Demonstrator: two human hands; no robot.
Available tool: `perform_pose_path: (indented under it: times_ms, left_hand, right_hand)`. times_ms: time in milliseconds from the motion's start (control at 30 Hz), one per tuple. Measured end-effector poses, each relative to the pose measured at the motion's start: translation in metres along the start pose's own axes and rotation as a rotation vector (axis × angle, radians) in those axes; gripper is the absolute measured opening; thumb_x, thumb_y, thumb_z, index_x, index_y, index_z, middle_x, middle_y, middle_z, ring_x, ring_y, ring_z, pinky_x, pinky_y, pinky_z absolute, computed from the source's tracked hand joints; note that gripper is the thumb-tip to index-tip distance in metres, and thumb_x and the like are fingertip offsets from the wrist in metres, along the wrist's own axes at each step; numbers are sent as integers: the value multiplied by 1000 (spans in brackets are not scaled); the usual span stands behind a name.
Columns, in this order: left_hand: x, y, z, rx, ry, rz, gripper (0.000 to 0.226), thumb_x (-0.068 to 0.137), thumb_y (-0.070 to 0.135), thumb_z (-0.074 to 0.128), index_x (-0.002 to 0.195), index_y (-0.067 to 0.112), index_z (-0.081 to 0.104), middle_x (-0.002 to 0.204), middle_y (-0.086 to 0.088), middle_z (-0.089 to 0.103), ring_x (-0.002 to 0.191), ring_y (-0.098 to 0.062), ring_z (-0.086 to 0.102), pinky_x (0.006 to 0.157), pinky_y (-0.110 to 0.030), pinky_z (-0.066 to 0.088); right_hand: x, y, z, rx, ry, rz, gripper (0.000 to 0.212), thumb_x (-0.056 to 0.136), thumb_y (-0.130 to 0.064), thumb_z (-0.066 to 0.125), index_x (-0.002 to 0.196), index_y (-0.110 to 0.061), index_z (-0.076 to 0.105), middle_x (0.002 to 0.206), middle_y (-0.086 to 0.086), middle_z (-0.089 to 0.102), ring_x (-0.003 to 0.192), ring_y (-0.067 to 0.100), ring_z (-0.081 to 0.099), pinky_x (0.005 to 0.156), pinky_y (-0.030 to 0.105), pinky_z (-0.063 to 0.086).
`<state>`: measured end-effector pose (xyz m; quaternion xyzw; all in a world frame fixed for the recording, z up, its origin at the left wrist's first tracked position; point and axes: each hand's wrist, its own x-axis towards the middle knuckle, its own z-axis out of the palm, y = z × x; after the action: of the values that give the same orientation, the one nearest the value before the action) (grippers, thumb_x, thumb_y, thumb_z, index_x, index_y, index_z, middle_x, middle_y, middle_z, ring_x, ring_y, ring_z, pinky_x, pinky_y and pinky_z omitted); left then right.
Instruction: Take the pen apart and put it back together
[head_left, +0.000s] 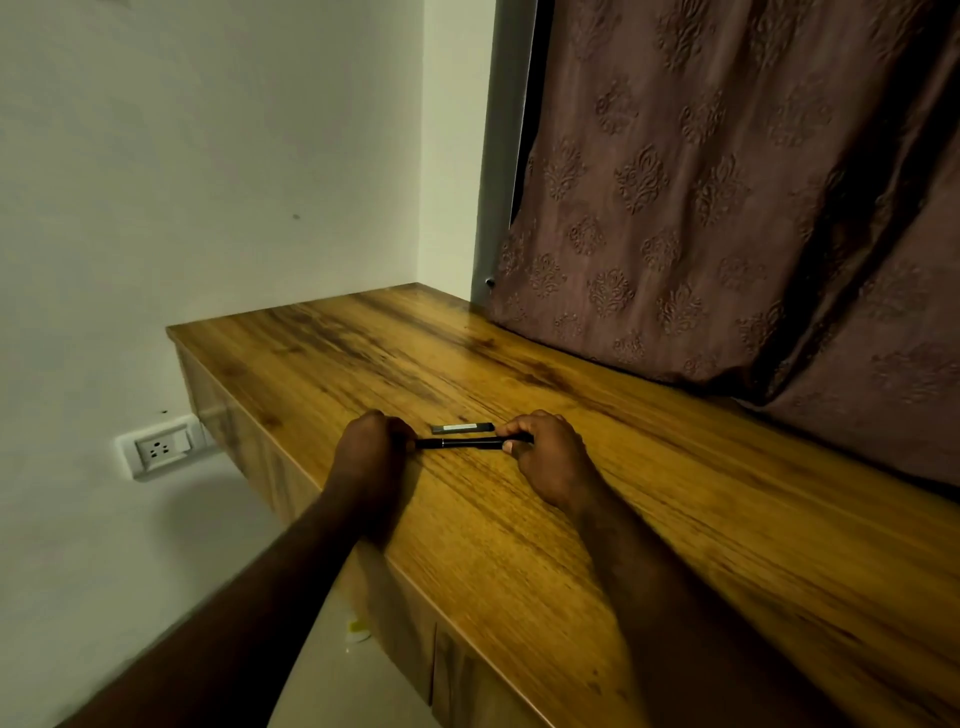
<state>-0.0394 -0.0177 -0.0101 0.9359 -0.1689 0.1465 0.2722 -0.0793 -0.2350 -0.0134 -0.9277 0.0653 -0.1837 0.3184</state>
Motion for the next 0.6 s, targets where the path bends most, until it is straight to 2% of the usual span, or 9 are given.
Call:
perform_pose_path:
  times_ms: [133,267,433,533,600]
  left_hand:
    - [-3,4,-2,-13,48,-1,18,87,21,60,93,21,76,93,-4,73,85,-19,65,65,-15,30]
    - [-3,6,-4,-69,27,-8,19,89,18,60,100,15,75,100,-7,73,92,-21,66,73,-17,36]
    - [-1,2,-4,-276,68,-134,23,88,20,66,108,9,71,105,-10,72,95,-20,65,78,-18,38]
    - [-7,2,-4,-414,94,-187,19,88,17,67,104,7,71,98,-10,72,87,-16,63,77,-22,41]
    - [-5,2,-4,-502,65,-208,15,90,19,65,97,9,73,91,-8,73,85,-18,65,76,-27,45]
  right_hand:
    - [-1,-2,-1,2,-10,-15,19,85,-18,68,100,-28,72,104,-6,65,99,17,61,90,41,51]
    - [0,-2,-2,43,-25,11,22,83,-18,66,101,-30,71,105,-8,67,99,15,62,91,41,51]
    - [-2,-5,-5,115,-27,43,31,82,-18,60,109,-31,67,103,-10,67,98,12,63,92,41,52]
    - [-4,-6,-2,57,-16,23,26,86,-26,59,110,-29,66,109,-6,68,101,14,63,92,41,52]
    - [-7,-11,-4,27,15,9,23,89,-28,58,110,-26,67,111,-5,67,100,15,62,90,39,52]
